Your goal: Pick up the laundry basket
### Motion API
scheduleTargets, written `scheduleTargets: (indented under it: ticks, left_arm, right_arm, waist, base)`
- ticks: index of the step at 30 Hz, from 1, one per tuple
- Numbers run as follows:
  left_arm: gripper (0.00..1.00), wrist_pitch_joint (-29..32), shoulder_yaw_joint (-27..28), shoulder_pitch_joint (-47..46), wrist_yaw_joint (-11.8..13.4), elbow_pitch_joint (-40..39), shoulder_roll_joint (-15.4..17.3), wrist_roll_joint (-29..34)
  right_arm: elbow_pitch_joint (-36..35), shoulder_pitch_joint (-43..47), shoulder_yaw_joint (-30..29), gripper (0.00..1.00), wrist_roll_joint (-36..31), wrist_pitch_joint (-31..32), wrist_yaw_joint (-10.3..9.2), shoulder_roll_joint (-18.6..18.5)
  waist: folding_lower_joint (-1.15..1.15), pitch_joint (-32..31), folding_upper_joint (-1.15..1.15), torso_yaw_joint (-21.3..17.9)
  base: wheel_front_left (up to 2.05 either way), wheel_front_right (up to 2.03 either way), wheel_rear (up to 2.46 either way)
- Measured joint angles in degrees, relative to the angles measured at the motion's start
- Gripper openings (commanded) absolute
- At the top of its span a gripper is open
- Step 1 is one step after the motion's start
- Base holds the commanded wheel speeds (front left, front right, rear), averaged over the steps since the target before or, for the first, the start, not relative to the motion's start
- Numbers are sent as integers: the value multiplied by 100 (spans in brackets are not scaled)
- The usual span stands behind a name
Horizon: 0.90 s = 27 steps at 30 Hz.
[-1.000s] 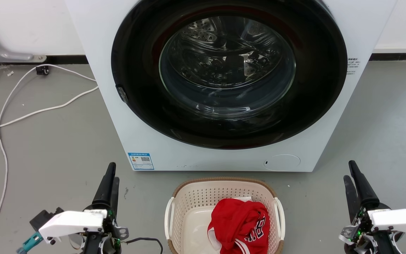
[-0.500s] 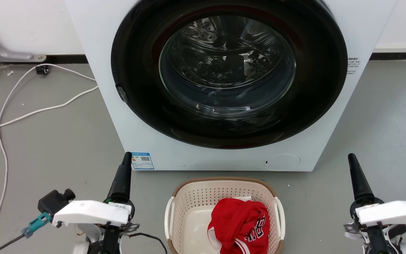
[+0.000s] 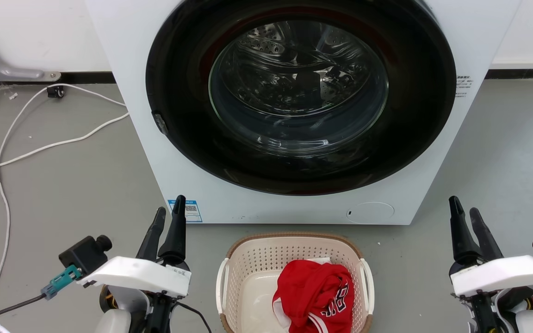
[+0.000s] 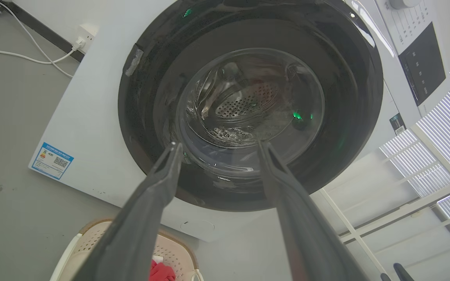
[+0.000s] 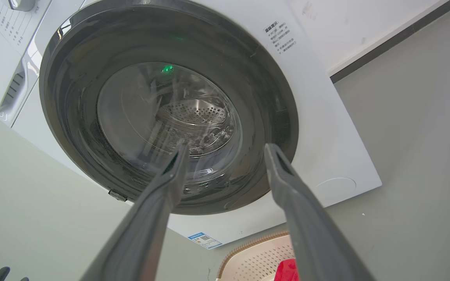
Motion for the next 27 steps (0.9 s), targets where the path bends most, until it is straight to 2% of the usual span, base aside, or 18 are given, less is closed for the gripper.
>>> scheduleTargets:
  ticks: [15, 27]
  left_arm:
    - [100, -260, -212, -135, -1, 144, 44, 1270]
    - [100, -435, -377, -270, -5, 255, 116, 2105]
  right_arm:
    - [-30, -42, -13, 100, -1295, -63, 1, 8]
    - [-75, -48, 66, 100, -1957, -115, 1, 9]
  waist:
    - [0, 16, 0, 6]
    - [0, 27, 0, -6]
  base:
    - [0, 0, 0]
    - [0, 0, 0]
